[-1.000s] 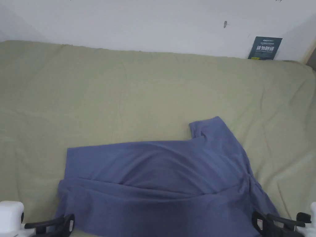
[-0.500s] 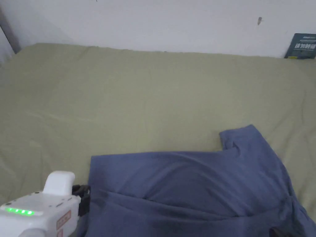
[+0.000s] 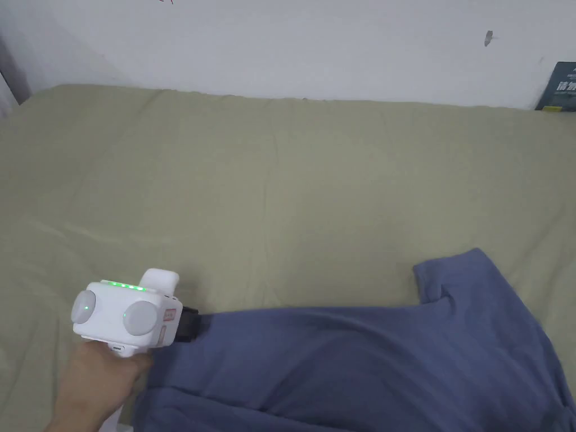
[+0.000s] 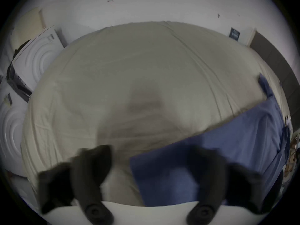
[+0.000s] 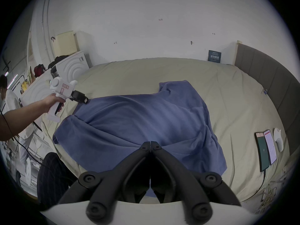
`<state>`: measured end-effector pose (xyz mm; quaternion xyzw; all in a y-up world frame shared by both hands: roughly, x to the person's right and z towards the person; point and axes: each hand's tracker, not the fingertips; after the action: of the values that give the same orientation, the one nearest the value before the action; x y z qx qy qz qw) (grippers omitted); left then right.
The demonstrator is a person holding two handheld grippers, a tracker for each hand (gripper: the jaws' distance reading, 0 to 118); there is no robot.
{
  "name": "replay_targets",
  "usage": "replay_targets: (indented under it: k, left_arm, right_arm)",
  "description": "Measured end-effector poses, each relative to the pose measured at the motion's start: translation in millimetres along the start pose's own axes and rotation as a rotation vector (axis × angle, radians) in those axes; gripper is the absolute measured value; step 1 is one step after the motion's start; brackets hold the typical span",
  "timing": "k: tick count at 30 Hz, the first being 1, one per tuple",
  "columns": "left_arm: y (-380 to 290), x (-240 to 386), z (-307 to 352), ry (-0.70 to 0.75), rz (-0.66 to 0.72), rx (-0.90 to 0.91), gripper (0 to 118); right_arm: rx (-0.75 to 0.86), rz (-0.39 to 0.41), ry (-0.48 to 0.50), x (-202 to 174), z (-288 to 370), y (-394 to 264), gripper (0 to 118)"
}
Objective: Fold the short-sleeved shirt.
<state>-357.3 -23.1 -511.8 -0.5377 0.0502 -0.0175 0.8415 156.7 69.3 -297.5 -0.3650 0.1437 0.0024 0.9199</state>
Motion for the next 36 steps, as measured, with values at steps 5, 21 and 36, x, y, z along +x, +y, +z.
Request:
replay_targets:
  k: [5,21,36]
  left_arm:
    - [-6.9,18.9,23.3,-0.104,0.029,0.098,9]
    - [-45.7,32.7,111.2,-0.24,0.07,0.226,9]
    - [-35.7,22.3,95.7,-0.208,0.052,0.218,9]
  right_arm:
    - [0.008,-0.021,-0.004,7.5,-0.8,9.1,0]
    - [-0.257,0.03,-0.324,145.6,-253.1,154.2,118]
    - [-0.178,0.061,-0.197,118.5,-218.6,157.7,1]
